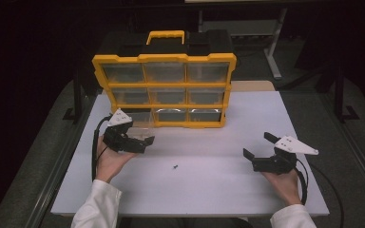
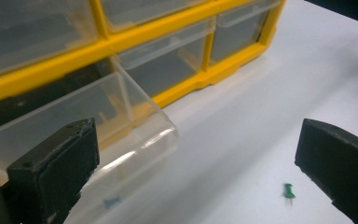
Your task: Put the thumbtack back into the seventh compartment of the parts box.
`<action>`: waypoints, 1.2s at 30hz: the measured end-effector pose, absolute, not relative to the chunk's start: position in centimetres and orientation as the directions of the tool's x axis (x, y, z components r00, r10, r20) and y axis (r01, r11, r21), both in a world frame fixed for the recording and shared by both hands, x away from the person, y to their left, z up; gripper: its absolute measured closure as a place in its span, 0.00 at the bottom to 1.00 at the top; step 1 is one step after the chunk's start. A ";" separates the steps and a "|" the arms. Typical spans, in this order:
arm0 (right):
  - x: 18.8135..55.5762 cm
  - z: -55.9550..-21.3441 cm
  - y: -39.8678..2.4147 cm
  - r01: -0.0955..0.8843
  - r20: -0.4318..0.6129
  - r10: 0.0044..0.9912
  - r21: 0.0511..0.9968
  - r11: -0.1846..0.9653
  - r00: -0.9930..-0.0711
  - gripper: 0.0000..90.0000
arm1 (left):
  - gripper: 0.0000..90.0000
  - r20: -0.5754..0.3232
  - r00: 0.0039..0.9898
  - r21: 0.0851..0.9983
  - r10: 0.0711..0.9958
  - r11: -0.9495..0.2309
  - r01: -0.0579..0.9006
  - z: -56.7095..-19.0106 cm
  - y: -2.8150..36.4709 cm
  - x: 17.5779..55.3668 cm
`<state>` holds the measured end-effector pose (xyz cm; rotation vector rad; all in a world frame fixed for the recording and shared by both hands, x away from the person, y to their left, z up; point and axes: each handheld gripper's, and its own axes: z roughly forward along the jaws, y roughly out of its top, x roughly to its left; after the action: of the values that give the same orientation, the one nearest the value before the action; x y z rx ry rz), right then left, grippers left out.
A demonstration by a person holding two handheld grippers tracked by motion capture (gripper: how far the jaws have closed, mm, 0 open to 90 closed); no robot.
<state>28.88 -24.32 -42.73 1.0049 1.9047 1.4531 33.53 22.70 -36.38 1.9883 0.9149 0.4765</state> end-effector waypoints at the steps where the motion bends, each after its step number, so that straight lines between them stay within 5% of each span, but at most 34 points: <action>1: 28.9 -42.7 -24.3 0.237 0.021 0.816 0.961 0.143 -0.578 0.00 | 0.00 -0.015 0.658 0.835 0.753 -0.352 0.422 -36.6 22.6 33.4; 27: 28.9 -42.8 -24.2 0.237 0.009 0.815 0.959 0.158 -0.580 0.00 | 0.00 -0.090 0.757 0.783 0.648 -0.424 0.456 -40.7 19.2 31.1; 36: 28.9 -42.8 -24.1 0.237 0.006 0.814 0.958 0.161 -0.581 0.00 | 0.09 -0.088 0.782 0.775 0.617 -0.451 0.444 -41.5 18.2 30.8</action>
<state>28.89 -24.14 -42.79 0.9932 1.9180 1.4335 30.83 18.18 -41.50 2.1195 0.7863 0.2594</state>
